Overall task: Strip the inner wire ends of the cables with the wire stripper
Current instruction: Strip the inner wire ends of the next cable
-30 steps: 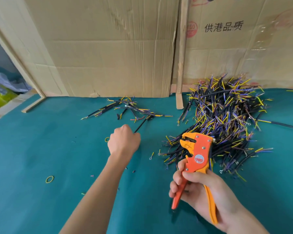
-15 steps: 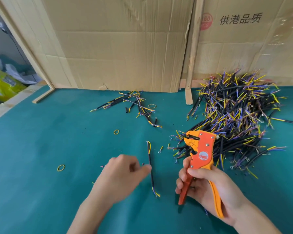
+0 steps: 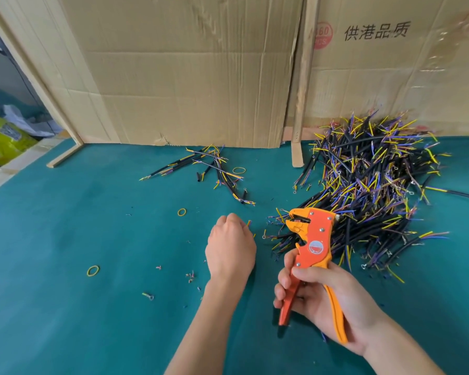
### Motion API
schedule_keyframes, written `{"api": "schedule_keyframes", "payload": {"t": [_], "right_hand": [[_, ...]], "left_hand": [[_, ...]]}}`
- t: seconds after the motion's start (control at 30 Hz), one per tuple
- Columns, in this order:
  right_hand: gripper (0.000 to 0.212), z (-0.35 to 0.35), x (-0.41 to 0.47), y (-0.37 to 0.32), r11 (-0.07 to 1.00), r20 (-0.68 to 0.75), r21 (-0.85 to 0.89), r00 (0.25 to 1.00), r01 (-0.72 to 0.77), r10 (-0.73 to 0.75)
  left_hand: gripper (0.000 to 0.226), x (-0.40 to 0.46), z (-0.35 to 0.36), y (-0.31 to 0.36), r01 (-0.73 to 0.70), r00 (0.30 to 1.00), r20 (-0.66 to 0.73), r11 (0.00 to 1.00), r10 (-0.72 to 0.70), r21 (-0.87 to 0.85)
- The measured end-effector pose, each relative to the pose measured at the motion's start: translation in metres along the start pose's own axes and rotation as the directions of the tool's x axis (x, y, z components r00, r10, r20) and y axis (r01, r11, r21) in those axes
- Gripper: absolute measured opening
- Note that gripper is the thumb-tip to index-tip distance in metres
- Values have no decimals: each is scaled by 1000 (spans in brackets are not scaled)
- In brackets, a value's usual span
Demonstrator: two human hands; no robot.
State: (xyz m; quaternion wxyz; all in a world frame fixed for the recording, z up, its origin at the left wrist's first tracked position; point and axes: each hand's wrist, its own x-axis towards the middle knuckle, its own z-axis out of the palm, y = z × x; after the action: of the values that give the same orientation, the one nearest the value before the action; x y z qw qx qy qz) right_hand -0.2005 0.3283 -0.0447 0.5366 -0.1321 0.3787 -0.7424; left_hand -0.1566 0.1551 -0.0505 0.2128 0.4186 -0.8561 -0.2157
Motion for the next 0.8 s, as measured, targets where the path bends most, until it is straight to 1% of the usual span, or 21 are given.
{"api": "schedule_keyframes", "payload": {"t": [0.07,0.13,0.17,0.23,0.3,0.37,0.43,0.5,0.6,0.73,0.8], "right_hand": [[35,0,0,0,1000,-2,-10,1000,-4,4],[35,0,0,0,1000,-5,-17,1000,-6,5],[35,0,0,0,1000,-5,-17,1000,-5,5],[35,0,0,0,1000,-6,-11,1000,-3,3],[34,-1,0,0,1000,-5,3,1000,1,-1],[34,-1,1,0,1000,-2,16,1000,1,-1],[33,-1,1,0,1000,2,18,1000,1,-1],[31,-1,1,0,1000,5,21,1000,1,-1],[31,-2,1,0,1000,2,22,1000,0,0],[34,-2,1,0,1000,-8,17,1000,-3,3],[34,-1,0,0,1000,-10,12,1000,-3,3]], "left_hand": [[14,-5,1,4,24,999,-30,986,-30,-164],[15,-9,4,8,20,997,-62,941,-44,-338],[19,-11,5,9,3,996,-76,918,-36,-397],[24,-15,9,10,-37,996,-85,886,-3,-462],[25,-16,13,7,-36,999,-51,845,11,-533],[24,-15,15,3,24,1000,16,781,-18,-623],[23,-14,15,1,100,995,79,725,-64,-682],[20,-14,14,0,141,990,116,686,-83,-714],[22,-14,13,-4,147,988,138,634,-64,-759],[26,-16,7,-6,173,983,179,518,-40,-838],[27,-18,4,-5,180,981,190,486,-27,-855]]}}
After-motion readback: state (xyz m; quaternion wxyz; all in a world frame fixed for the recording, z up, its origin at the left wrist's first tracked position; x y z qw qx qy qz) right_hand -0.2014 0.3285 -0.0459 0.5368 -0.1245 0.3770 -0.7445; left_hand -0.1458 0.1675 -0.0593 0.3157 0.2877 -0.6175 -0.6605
